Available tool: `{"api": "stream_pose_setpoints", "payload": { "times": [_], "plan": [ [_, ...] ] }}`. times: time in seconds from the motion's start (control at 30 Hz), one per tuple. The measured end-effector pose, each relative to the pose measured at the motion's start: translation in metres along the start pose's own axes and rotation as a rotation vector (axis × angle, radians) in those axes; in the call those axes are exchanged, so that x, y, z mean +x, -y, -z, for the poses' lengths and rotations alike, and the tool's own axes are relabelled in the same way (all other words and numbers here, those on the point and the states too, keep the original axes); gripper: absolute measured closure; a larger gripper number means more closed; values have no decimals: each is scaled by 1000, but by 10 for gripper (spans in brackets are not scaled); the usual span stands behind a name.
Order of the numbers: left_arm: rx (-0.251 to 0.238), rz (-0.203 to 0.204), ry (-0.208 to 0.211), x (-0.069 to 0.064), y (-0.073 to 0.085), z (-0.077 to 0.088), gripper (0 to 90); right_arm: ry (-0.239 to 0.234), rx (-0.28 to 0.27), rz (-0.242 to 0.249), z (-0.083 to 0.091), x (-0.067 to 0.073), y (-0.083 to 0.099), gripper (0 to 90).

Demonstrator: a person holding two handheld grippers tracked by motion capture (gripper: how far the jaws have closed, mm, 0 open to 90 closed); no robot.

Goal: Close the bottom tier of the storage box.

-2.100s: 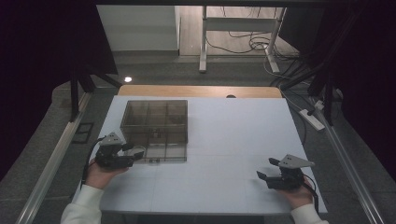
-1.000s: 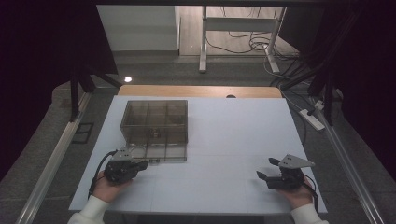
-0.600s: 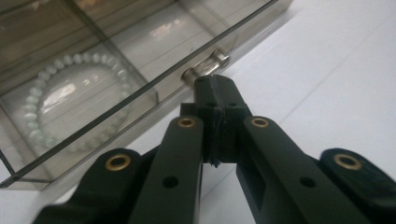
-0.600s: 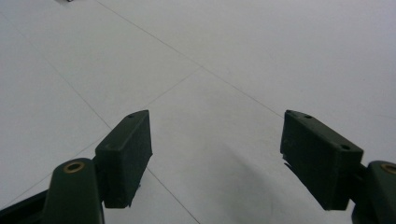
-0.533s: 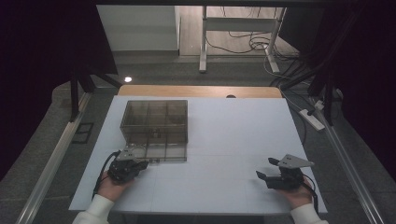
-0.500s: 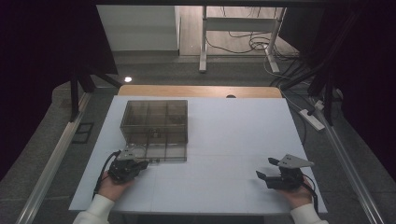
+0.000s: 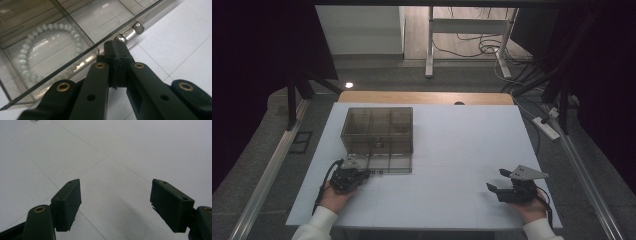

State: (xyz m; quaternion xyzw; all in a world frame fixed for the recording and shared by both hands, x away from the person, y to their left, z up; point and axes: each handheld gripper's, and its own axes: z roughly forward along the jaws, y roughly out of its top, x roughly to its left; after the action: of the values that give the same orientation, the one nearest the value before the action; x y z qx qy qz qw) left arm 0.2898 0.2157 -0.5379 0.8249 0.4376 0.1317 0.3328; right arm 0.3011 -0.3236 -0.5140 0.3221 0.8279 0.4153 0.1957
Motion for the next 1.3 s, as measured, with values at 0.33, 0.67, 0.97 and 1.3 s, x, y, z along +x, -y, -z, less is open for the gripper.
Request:
{"api": "stream_pose_setpoints", "payload": {
  "times": [0.33, 0.67, 0.97, 1.3],
  "plan": [
    [-8, 16, -9, 4, -6, -5, 890, 2, 4, 4, 0, 0, 0, 248],
    [-10, 18, -22, 7, -11, -9, 890, 2, 2, 4, -1, 1, 0, 248],
    [-13, 26, -32, 11, -15, -12, 890, 1, 3, 5, -1, 1, 0, 249],
    [-16, 32, -42, 17, -21, -18, 890, 4, -4, 3, -1, 1, -1, 249]
  ]
}}
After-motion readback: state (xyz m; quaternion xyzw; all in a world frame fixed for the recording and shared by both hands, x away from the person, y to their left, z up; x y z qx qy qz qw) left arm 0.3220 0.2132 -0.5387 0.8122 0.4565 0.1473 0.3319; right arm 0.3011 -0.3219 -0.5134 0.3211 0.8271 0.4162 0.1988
